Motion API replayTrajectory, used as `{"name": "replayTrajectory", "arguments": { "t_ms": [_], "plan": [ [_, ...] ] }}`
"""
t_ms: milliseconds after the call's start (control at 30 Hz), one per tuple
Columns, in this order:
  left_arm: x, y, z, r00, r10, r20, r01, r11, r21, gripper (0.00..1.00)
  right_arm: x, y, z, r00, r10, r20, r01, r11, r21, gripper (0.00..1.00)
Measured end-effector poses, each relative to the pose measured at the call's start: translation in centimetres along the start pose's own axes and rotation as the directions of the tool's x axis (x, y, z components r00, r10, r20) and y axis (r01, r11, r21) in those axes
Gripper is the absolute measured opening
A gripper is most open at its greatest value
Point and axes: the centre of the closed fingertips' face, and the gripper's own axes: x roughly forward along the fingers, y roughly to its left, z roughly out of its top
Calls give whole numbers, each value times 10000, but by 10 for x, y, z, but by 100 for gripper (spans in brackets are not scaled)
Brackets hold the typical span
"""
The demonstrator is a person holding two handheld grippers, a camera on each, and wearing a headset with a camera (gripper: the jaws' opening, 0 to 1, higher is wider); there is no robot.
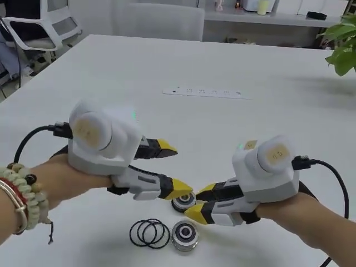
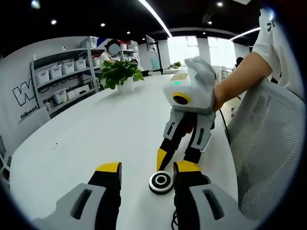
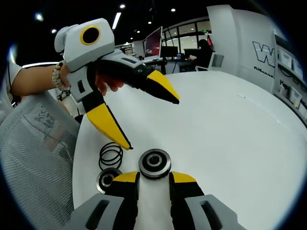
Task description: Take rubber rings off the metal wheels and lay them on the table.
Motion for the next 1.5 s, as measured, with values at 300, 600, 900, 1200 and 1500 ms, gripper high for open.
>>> {"name": "replayTrajectory", "arguments": {
  "t_ms": [300, 600, 900, 1200, 1500],
  "plan": [
    [20, -21, -37, 9933, -467, -1056, 489, 9986, 188, 25, 0, -2, -2, 10000, -58, -34, 58, 10000, -52, 20],
    [21, -19, -37, 9957, -349, -852, 329, 9991, -254, 17, 0, -1, -2, 10000, -7, -65, 5, 9998, -205, 19],
    [22, -22, -39, 9969, -434, -654, 362, 9935, -1083, 11, 0, -1, -2, 10000, 20, -46, -21, 9996, -270, 20],
    [20, -21, -40, 9974, -391, -602, 322, 9931, -1124, 8, 0, 1, -3, 9998, 124, -144, -132, 9983, -571, 18],
    [16, -21, -40, 9977, -334, -596, 278, 9954, -913, 7, -3, -2, -7, 9989, -66, -467, 18, 9948, -1022, 9]
  ]
}}
